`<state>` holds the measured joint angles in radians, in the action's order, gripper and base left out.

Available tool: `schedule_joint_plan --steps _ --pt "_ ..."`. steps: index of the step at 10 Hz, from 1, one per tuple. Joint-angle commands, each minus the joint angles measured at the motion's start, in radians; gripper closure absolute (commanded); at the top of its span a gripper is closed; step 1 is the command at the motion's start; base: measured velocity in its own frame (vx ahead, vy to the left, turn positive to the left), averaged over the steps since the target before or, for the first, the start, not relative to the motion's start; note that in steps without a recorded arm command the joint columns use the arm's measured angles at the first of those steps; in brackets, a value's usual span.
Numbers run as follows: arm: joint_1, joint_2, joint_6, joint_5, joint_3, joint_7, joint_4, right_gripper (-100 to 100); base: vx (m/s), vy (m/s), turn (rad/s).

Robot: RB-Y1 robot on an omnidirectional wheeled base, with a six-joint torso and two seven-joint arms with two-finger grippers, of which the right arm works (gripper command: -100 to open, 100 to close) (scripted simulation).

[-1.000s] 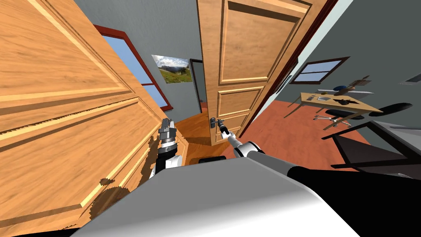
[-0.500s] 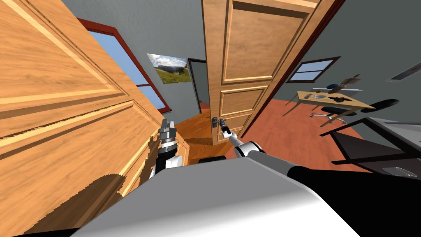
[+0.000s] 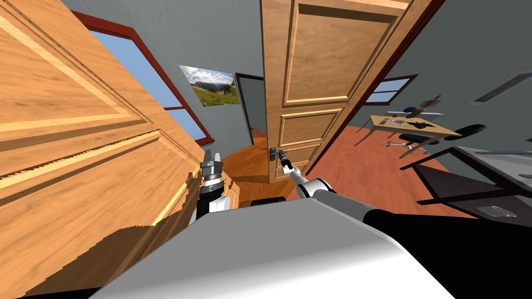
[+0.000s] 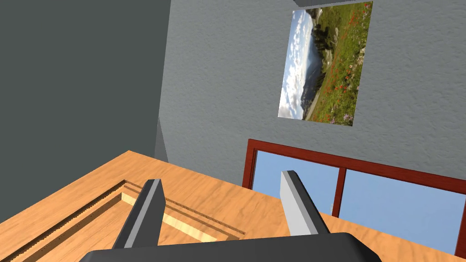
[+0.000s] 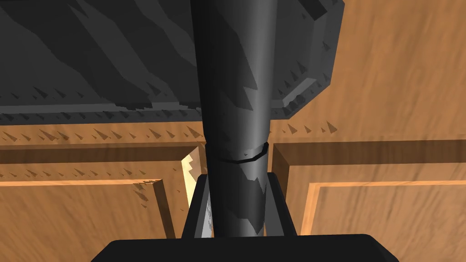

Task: Push the door open

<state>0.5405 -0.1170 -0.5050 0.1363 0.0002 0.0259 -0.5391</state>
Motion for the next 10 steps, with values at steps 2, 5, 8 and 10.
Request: schedule_joint_plan --steps 2,5,8,10 --pt "-0.003 -0.001 0.003 0.014 -0.018 -0.035 -0.018 100 0.211 0.020 -0.085" --pt "-0.007 0.006 0.005 0.034 -0.043 -0.084 -0.030 100 0.207 -0.031 -0.105" --pt "-0.011 0.016 0.006 0.052 -0.064 -0.126 -0.041 100 0.189 0.012 -0.114" --pt "-0.014 0.026 0.008 0.067 -0.082 -0.161 -0.050 100 0.183 0.029 -0.107"
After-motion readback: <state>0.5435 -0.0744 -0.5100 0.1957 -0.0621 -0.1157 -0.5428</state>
